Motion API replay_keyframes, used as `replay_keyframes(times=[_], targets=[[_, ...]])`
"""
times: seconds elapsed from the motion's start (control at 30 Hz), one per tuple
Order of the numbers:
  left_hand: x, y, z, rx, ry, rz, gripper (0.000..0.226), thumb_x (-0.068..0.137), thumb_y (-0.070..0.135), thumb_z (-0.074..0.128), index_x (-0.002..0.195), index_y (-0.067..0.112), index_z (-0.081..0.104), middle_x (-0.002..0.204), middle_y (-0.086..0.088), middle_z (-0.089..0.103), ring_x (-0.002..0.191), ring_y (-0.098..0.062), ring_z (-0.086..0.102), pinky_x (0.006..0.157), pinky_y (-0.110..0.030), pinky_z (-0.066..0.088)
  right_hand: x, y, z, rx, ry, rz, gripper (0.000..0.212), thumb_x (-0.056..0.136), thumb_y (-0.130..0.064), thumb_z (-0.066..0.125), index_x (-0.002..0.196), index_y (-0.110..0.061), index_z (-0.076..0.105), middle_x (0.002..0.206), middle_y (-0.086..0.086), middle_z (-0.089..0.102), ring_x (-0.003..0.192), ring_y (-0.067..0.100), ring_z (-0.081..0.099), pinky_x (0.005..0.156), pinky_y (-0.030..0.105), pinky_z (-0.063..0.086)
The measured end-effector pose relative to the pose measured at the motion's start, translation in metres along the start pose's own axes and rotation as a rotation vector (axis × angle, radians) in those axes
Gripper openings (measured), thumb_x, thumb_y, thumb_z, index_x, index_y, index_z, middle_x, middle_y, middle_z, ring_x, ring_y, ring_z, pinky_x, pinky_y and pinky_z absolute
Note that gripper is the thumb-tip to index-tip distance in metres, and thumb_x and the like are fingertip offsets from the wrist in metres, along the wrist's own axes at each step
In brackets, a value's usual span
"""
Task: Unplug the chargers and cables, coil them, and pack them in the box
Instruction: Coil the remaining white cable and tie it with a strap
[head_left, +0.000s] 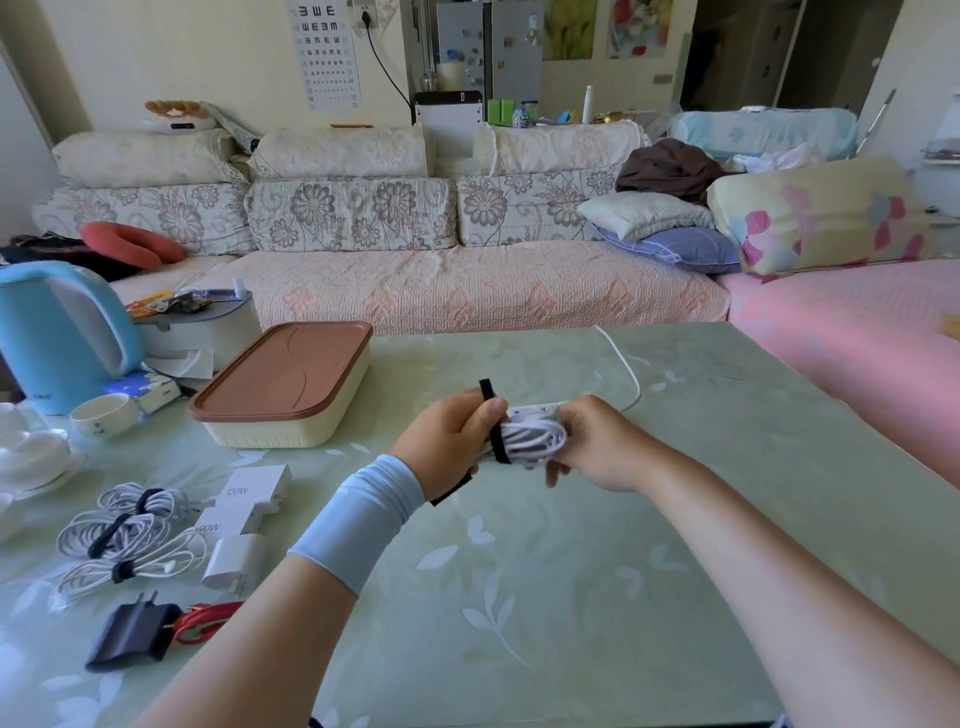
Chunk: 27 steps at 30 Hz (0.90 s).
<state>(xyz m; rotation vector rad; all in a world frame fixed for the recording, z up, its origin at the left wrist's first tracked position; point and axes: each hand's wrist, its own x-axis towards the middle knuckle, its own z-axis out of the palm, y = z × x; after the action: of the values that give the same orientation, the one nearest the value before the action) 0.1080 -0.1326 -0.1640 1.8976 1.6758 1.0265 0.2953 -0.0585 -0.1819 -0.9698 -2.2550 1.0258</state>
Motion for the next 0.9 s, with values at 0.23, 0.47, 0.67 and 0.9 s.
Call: replay_keyframes(times=[0.23, 0.47, 0.67, 0.9], targets=[[-0.01, -0.018, 0.008, 0.392, 0.081, 0.337, 0.038, 0.095, 0.043, 0.038, 0.075, 0.017, 0.057, 0.081, 0.01, 0.043, 0.062, -0.016, 0.042, 0.057, -0.033, 0.041, -0.006, -0.012, -0.006, 0.67, -0.282, 0.223, 0.059, 0.084, 0.009, 0.026, 0.105, -0.011, 0.077, 0.115, 0.014, 0.071, 0.109, 0.025, 0.067, 0.096, 0.037, 0.052], [-0.012, -0.023, 0.017, 0.541, 0.254, 0.487, 0.042, 0.096, 0.04, 0.038, 0.071, 0.016, 0.061, 0.072, 0.001, 0.05, 0.048, -0.021, 0.039, 0.041, -0.023, 0.03, 0.001, -0.019, 0.029, 0.42, 0.112, 0.353, 0.007, 0.084, -0.011, 0.072, 0.082, -0.015, 0.078, 0.082, 0.005, 0.076, 0.077, 0.017, 0.07, 0.074, 0.025, 0.055], [-0.012, -0.021, 0.028, 0.446, 0.31, 0.416, 0.037, 0.095, 0.038, 0.037, 0.08, 0.014, 0.061, 0.072, 0.0, 0.056, 0.053, -0.028, 0.048, 0.041, -0.03, 0.039, 0.003, -0.019, 0.042, 0.262, 0.36, 0.38, 0.005, 0.075, -0.012, 0.078, 0.078, -0.014, 0.079, 0.075, 0.003, 0.076, 0.07, 0.015, 0.069, 0.068, 0.024, 0.054], [-0.009, -0.015, 0.03, 0.376, 0.127, 0.005, 0.029, 0.101, 0.025, 0.038, 0.083, 0.015, 0.059, 0.088, -0.006, 0.059, 0.08, -0.028, 0.054, 0.068, -0.036, 0.044, -0.002, -0.028, 0.054, -0.085, 0.468, 0.196, 0.03, 0.085, -0.019, 0.068, 0.055, -0.022, 0.065, 0.048, -0.011, 0.059, 0.05, 0.015, 0.048, 0.046, 0.019, 0.035]])
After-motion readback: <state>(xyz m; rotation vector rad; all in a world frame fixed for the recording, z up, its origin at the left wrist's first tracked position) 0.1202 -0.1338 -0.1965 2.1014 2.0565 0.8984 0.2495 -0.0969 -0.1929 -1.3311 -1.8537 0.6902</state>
